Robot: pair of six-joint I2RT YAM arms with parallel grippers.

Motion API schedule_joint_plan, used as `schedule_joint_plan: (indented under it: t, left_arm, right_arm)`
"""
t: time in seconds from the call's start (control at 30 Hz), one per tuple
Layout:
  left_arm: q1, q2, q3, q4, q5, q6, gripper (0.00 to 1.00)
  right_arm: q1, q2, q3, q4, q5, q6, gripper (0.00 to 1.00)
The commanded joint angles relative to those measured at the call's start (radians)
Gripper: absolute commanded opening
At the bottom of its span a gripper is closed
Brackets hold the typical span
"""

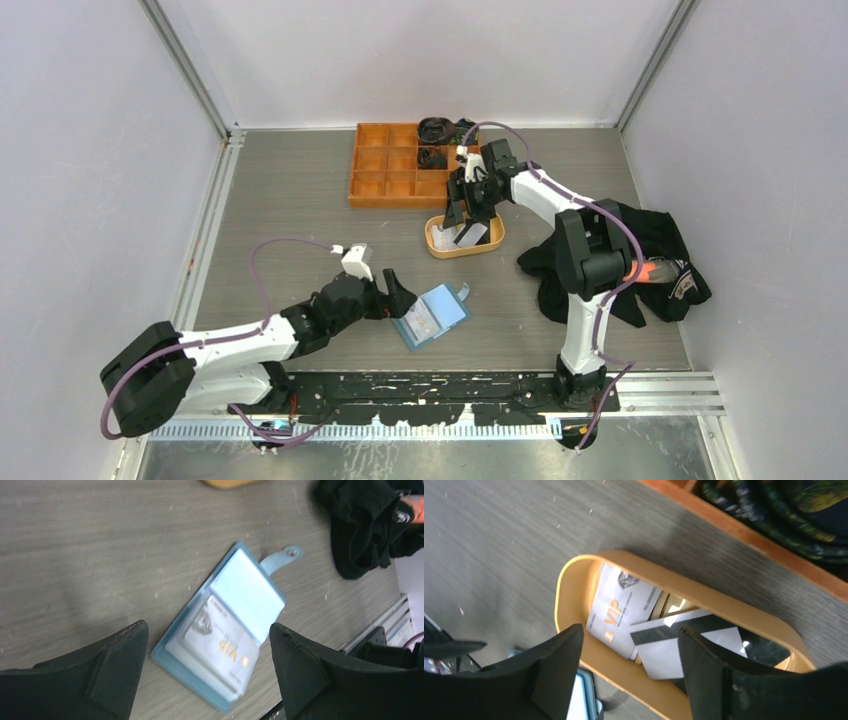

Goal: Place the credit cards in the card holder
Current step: Pick up the credit card from the storage box.

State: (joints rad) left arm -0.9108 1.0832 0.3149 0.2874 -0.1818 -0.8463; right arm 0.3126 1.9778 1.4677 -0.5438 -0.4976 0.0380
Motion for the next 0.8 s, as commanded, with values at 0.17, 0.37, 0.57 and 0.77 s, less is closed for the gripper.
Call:
schedule_joint_plan:
  t: [0.17,0.37,0.57,0.77]
  left_arm:
    - [0.103,0.158,0.144,0.197,-0.027,0.026,0.77]
    - [0.166,0.282,0.216,0.212,-0.033,-0.016,0.61]
    - [0.210,0.448,0.351,0.134,-0.018,-0.074,0.41]
    - [0.212,0.537,0.416,0.129,-0.025,-0.081,0.40]
  right_arm:
    - [0.015,0.069,0.063,0.095,0.073,0.169,0.61]
    - [0.025,0.072,0.033,0.114,0.076,0.223,0.55]
    - [0.038,0.073,0.010,0.118,0.125,0.261,0.55]
    - [0.041,0.030,-0.068,0.184,0.190,0.308,0.55]
